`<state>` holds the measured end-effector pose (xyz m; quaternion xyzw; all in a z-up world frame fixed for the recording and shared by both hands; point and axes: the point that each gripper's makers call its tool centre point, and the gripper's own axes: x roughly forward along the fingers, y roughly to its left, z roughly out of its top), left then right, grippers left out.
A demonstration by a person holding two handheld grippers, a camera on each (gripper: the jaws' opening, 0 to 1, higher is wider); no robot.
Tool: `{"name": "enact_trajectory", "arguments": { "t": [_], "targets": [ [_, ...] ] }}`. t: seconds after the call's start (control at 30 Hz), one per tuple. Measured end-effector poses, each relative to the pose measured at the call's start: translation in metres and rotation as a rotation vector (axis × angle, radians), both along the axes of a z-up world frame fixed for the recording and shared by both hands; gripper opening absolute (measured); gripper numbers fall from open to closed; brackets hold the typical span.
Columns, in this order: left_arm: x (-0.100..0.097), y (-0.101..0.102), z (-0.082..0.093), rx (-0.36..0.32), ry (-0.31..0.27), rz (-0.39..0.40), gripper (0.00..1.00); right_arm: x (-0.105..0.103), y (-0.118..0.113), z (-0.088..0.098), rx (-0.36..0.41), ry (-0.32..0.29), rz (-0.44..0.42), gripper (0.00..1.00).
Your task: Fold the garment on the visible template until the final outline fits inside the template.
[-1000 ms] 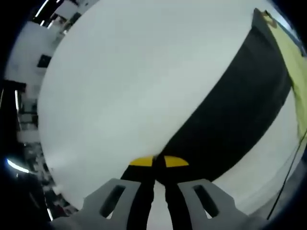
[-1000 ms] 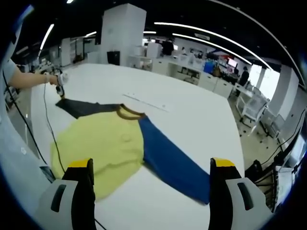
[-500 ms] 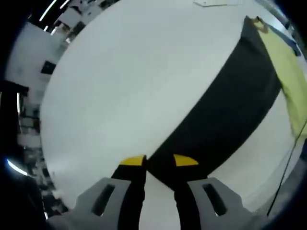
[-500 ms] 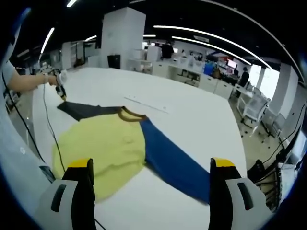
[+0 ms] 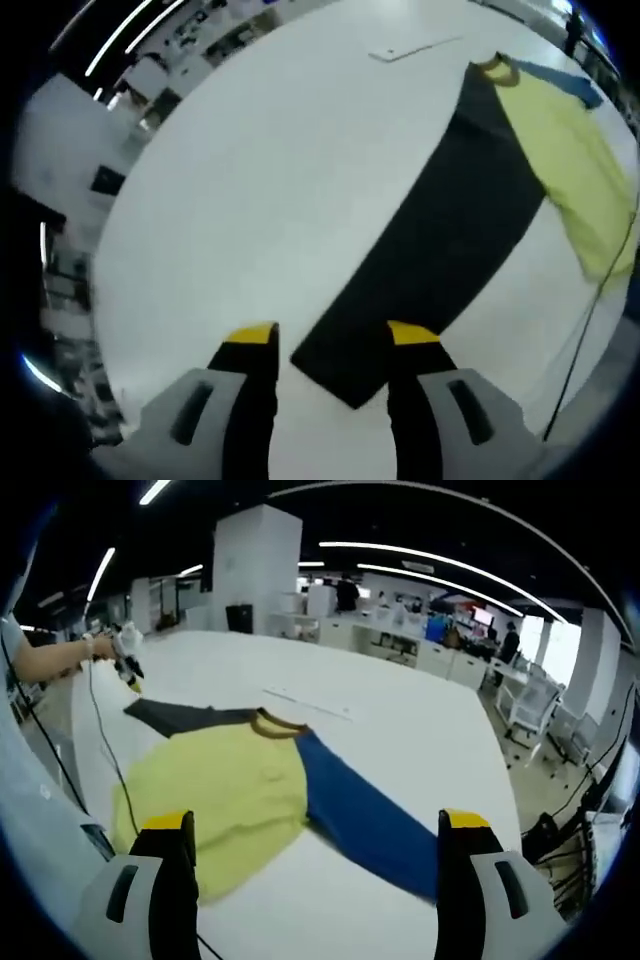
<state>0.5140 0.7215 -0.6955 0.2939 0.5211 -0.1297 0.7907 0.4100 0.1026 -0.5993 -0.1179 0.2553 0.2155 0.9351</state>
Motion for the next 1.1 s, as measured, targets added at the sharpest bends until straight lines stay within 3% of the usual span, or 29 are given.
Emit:
{"name": "enact_trajectory", "arguments": {
  "t": [0.3, 0.5, 0.83, 1.1],
  "targets": [
    [-0.009, -0.032, 0.021, -0.014, -0.061, -0.074, 0.51, -0.002, 0.002, 0.003, 0.014, -0.018, 0.014, 1.0],
    [-0.016, -0.052, 0.028, -0.088, -0.09, -0.095, 0.6, -0.003, 0.004, 0.005, 0.023, -0.026, 0.02, 1.0],
    [-0.029, -0.082, 0.051, -0.123, -0.165, -0.134, 0.74, -0.007, 0.004, 0.006, 0.031, -0.033, 0.033, 1.0],
    [-0.038, -0.111, 0.057, -0.254, -0.199, -0.129, 0.83, -0.014, 0.004, 0.004, 0.039, -0.031, 0.043, 1.0]
  ]
}}
